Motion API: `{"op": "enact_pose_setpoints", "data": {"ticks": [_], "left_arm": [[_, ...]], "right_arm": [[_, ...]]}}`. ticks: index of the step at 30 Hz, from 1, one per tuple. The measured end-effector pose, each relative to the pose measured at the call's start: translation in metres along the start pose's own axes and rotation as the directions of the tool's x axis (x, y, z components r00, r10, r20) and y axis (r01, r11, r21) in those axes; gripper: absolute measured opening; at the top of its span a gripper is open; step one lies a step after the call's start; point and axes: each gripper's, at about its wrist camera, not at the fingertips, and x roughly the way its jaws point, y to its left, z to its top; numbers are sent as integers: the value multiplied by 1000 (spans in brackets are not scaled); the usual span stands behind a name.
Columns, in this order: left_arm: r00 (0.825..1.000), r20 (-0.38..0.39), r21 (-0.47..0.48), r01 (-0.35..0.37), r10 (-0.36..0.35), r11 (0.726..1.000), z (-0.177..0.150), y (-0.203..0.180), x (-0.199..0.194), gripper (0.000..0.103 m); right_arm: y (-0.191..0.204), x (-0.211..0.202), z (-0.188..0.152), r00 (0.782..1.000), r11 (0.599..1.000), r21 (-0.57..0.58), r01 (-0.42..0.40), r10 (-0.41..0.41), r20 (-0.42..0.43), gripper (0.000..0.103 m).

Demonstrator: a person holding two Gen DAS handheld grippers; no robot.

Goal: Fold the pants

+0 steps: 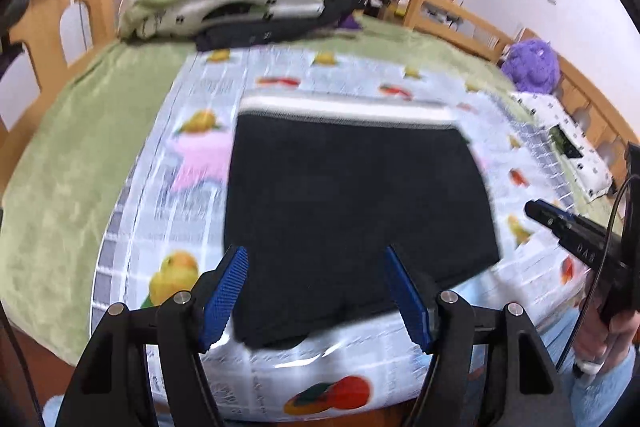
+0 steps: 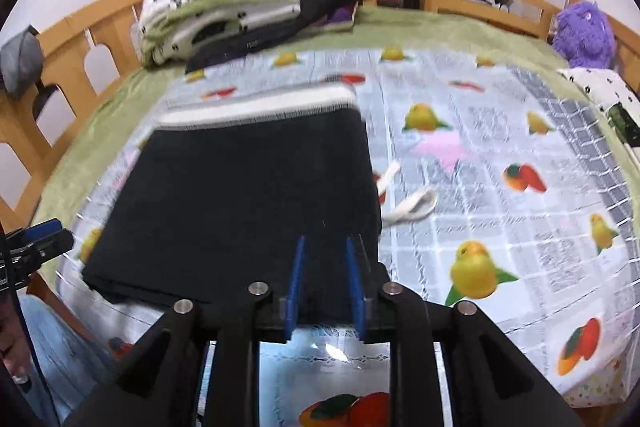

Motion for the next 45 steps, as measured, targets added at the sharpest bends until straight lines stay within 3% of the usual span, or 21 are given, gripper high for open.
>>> {"op": "enact_pose_setpoints", "data": {"ticks": [7, 9, 14, 15, 20, 45], "left_arm": [[995, 75, 35, -67, 64, 997, 11, -43, -46, 72], [991, 109, 43, -88, 83, 995, 10, -50, -56, 78], [985, 130, 47, -123, 116, 991, 7, -59, -71, 85], [986, 126, 47, -120, 114, 992, 5, -59, -74, 88], [985, 129, 53, -125, 117, 991, -7, -64, -85, 89], [974, 153, 35, -176, 169, 984, -17, -63, -101, 89]], "right_arm": [[9, -56, 20, 996, 998, 5, 61, -61, 70, 40], [9, -70, 16, 993, 997, 18, 76, -77, 95, 63], [6, -96, 0, 988, 997, 43, 62, -68, 139, 86], [6, -100, -3, 987, 997, 40, 73, -78, 142, 86], [12, -114, -16, 984, 994, 23, 106, -108, 138, 86], [21, -124, -22, 987, 996, 18, 85, -87, 134, 86]]}}
